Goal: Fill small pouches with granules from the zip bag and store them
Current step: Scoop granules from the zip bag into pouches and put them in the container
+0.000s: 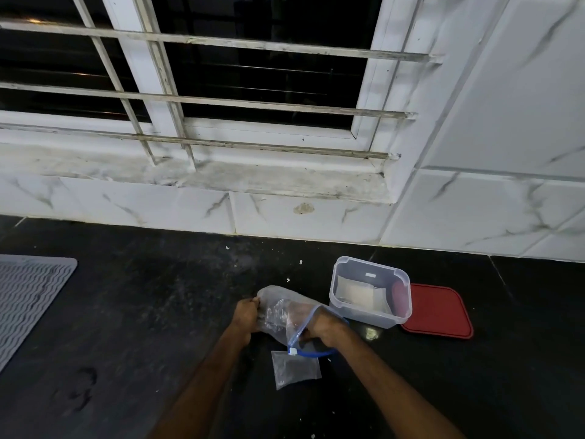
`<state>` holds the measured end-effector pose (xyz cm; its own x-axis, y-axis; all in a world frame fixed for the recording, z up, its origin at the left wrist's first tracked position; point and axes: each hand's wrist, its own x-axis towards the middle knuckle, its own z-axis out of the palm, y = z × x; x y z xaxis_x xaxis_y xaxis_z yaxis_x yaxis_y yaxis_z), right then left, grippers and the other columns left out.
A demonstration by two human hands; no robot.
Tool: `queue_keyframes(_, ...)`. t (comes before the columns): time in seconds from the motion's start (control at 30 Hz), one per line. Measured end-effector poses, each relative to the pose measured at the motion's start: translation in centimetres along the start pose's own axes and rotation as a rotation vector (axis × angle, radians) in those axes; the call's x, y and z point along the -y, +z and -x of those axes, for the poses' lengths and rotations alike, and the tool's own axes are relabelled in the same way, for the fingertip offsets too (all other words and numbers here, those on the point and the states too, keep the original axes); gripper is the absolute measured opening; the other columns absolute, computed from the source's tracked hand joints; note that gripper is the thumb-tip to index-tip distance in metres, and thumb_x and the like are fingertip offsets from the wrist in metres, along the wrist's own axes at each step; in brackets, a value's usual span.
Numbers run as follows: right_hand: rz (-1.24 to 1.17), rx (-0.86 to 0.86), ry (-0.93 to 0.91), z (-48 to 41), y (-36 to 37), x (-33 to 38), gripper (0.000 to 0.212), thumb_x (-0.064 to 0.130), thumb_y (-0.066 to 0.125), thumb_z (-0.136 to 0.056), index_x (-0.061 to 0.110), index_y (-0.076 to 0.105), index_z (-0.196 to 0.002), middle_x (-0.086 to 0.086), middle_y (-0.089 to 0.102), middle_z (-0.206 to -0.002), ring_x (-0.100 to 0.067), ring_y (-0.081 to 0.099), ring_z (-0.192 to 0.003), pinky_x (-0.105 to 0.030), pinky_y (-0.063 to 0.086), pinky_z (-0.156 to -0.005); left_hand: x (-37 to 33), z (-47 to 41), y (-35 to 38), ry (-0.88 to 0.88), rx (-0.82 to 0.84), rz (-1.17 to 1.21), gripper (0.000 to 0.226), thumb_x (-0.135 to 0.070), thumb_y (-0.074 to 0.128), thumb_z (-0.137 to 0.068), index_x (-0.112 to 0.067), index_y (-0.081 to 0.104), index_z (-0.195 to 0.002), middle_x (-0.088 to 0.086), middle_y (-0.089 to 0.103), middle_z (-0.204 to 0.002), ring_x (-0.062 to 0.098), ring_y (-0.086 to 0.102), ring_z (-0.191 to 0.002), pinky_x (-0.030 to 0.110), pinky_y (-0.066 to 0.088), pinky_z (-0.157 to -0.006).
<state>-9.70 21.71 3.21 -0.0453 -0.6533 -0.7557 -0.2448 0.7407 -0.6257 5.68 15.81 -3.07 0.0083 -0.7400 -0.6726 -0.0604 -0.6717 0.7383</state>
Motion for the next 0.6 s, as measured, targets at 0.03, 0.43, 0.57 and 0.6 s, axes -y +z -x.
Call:
queue_keyframes(0.03,-0.002,0.107,-0.042,-0.2,0.0,0.0,0.031,0.021,0.054,-0.095,0.007,0.056,-0.122,-0.01,0.059,-0.112,-0.024,0.059,-0.101,-0.037,0.045,-0.096,-0.2,-0.1,0.0,-0.008,-0.003,0.01,0.024,-0.009,0.039,-0.101,0.001,0.061,-0.098,0.021,0.065,-0.085,0.033,0.063,-0.075,0.046,0.055,-0.073)
queue_keyframes(0.43,-0.238,0.068,-0.235,5.4,-3.2,0.7,0.017,0.006,0.054,-0.096,-0.002,0.066,-0.105,-0.008,0.065,-0.069,-0.01,0.056,-0.052,-0.018,0.051,-0.05,-1.2,-3.8,-2.1,0.092,-0.228,-0.184,0.026,-0.004,0.049,-0.095,0.018,0.063,-0.1,0.029,0.063,-0.09,0.039,0.061,-0.087,0.049,0.049,-0.083)
queue_keyframes(0.57,-0.236,0.054,-0.22,5.7,-4.1,-0.7,0.021,0.008,0.055,-0.096,-0.004,0.066,-0.109,-0.007,0.067,-0.071,-0.009,0.058,-0.055,-0.019,0.05,-0.053,-2.0,-2.9,-3.3,0.131,-0.3,-0.238,0.022,-0.011,0.054,-0.095,0.006,0.066,-0.102,0.025,0.065,-0.099,0.029,0.057,-0.084,0.041,0.048,-0.08)
queue_keyframes(0.6,-0.225,0.054,-0.215,6.0,-4.4,-1.0,0.021,0.008,0.055,-0.096,-0.002,0.067,-0.109,-0.007,0.067,-0.071,-0.009,0.058,-0.056,-0.019,0.05,-0.054,-2.4,-2.3,-3.7,0.144,-0.334,-0.229,0.022,-0.015,0.055,-0.095,0.002,0.064,-0.106,0.022,0.065,-0.105,0.029,0.058,-0.091,0.042,0.049,-0.085)
